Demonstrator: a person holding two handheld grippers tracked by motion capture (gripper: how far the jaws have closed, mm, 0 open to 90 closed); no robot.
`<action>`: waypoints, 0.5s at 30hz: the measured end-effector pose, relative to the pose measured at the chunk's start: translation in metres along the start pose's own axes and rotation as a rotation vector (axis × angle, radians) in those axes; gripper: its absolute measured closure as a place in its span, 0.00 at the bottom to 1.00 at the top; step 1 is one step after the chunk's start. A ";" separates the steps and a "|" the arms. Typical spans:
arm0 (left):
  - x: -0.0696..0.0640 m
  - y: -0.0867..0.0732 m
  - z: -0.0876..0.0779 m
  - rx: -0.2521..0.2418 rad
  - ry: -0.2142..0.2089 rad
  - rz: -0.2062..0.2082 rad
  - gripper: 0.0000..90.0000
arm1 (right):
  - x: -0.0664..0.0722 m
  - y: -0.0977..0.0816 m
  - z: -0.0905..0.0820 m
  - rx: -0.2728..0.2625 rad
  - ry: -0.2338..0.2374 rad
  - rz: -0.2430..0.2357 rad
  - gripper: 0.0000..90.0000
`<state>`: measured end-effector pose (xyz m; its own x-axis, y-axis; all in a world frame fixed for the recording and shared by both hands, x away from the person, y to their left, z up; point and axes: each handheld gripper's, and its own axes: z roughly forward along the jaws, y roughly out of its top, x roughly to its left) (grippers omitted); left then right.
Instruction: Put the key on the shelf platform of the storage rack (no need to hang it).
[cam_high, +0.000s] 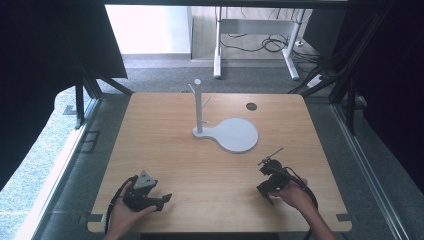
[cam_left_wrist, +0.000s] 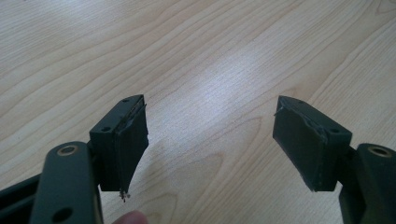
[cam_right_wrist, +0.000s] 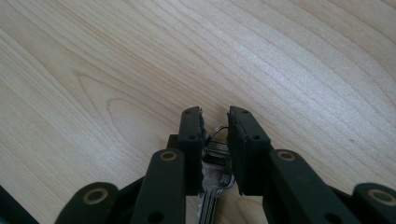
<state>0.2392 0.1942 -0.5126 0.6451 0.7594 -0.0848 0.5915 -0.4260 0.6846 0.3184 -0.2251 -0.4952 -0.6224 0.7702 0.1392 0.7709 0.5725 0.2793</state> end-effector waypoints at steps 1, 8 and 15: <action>0.000 0.000 0.000 0.000 0.000 0.000 0.30 | 0.000 0.000 0.000 0.000 0.000 0.000 0.86; 0.000 0.000 0.001 0.009 -0.004 0.003 0.30 | 0.001 0.000 0.002 0.021 -0.015 -0.007 0.92; 0.001 0.000 0.001 0.019 -0.006 0.004 0.29 | 0.003 0.001 0.003 0.044 -0.017 -0.018 0.97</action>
<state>0.2401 0.1944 -0.5140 0.6506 0.7545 -0.0862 0.5976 -0.4386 0.6712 0.3178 -0.2211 -0.4973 -0.6341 0.7642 0.1180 0.7650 0.5978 0.2396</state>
